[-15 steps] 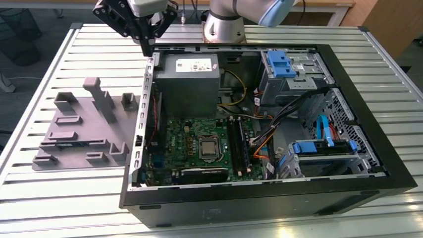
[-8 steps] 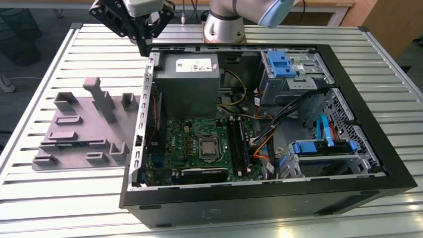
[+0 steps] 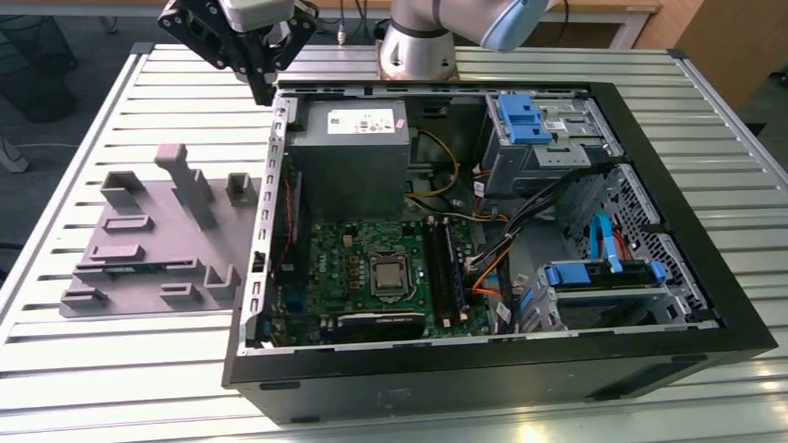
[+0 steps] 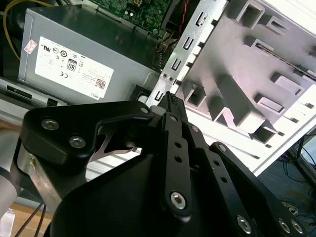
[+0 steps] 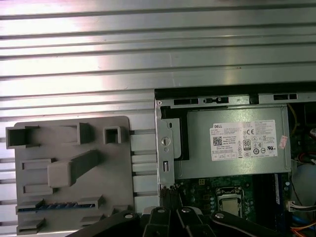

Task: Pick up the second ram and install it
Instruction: 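Reach for the second ram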

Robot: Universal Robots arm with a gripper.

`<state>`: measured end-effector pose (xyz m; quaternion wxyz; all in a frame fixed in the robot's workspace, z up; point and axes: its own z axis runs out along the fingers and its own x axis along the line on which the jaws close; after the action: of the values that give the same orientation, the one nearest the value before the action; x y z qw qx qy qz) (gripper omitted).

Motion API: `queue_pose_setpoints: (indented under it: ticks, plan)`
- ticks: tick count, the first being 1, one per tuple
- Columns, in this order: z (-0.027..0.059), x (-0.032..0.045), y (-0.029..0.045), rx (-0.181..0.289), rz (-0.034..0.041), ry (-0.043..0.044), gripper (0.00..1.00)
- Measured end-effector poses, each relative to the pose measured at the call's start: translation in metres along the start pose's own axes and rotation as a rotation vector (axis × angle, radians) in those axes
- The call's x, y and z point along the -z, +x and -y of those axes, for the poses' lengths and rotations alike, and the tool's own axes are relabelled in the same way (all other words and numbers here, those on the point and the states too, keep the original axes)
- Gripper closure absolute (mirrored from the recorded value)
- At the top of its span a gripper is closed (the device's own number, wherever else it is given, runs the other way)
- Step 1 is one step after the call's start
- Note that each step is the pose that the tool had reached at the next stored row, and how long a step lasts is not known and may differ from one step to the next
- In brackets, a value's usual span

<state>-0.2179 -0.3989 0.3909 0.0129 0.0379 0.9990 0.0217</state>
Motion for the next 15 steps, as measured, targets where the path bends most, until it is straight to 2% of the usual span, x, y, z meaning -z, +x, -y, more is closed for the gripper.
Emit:
queue_pose_setpoints:
  ticks: [15]
  plan:
    - [0.0015, 0.0006, 0.0203, 0.000, 0.0000, 0.0000, 0.89]
